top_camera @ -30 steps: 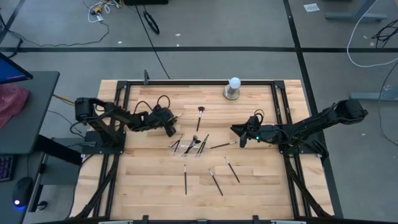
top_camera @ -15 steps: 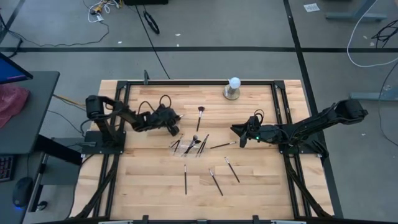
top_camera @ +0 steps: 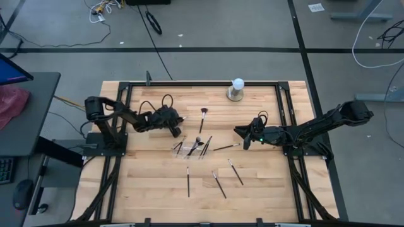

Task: Put items in baskets/containers
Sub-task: Put the eyeshadow brush into the transparent organizer

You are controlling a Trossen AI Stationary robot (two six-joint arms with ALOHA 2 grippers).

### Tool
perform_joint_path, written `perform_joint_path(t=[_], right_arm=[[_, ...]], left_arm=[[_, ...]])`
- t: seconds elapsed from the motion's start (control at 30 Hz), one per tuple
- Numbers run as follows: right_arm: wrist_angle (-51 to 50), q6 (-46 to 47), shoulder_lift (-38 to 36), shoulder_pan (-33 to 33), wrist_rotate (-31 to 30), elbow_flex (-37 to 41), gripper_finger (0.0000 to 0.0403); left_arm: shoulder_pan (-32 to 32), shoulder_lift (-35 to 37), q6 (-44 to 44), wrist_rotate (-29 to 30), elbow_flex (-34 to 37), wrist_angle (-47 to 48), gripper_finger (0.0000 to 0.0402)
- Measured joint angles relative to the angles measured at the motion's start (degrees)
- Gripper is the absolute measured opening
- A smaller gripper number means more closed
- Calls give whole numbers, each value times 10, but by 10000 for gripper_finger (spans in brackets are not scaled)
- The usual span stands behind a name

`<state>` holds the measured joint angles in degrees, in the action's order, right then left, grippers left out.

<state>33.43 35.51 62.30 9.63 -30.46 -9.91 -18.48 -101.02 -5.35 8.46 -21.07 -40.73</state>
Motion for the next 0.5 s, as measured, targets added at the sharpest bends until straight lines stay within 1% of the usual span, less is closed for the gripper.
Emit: perform_joint_path(t=[0.13, 0.23, 0.33, 0.5], right_arm=[[3, 0, 0, 0, 0, 0, 82], [4, 0, 0, 0, 0, 0, 82], [6, -1, 0, 0, 9, 0, 82], [28, -21, 0, 0, 44, 0, 82]], left_arm=[[1, 19, -4, -13, 2, 3, 12], [7, 28, -10, -23, 4, -12, 11], [15, 35, -10, -29, 3, -50, 12], [21, 42, -9, -23, 2, -107, 11]])
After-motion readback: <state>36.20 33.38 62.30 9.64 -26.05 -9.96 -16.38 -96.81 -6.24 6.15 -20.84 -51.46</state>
